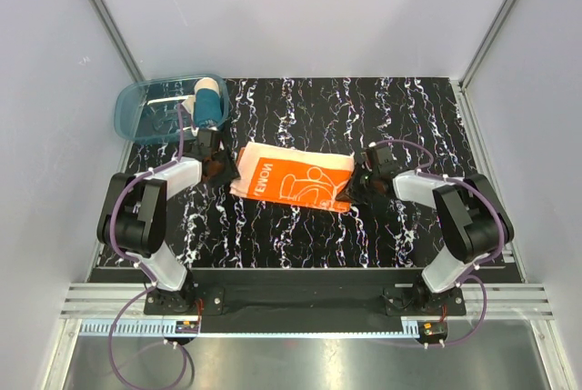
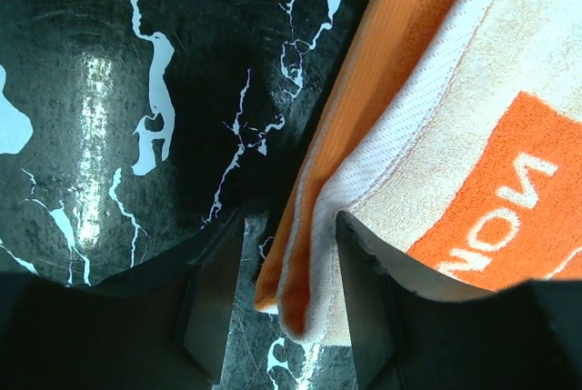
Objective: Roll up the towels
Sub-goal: Fold the towel, then roll the towel
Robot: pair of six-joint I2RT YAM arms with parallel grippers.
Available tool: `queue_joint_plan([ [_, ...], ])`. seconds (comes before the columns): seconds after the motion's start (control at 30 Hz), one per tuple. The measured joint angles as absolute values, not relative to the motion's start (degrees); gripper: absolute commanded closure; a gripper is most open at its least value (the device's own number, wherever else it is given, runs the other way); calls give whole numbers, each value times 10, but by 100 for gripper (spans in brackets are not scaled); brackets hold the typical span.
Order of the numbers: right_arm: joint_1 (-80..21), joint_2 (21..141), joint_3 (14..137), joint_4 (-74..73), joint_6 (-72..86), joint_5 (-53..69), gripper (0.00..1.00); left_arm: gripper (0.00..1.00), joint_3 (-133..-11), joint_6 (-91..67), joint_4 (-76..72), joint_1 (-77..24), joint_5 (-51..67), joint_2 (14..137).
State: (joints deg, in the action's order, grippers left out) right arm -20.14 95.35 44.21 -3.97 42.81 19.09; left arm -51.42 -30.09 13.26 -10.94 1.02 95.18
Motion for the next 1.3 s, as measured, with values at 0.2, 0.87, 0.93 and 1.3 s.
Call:
queue_joint_plan([
  [0.2,-202,926,439,-73,428,185,57,43,-520,-302,147,-113,3,952],
  [0.87,-185,704,621,-421,370,-57,15,4,-717,-211,290,-472,-337,807],
  [0.93,-169,695,616,-436,377,-70,14,5,-728,-195,285,-521,-338,845],
  [1.3,-88,575,598,-497,384,-96,11,19,-901,-152,277,-666,-318,1120],
])
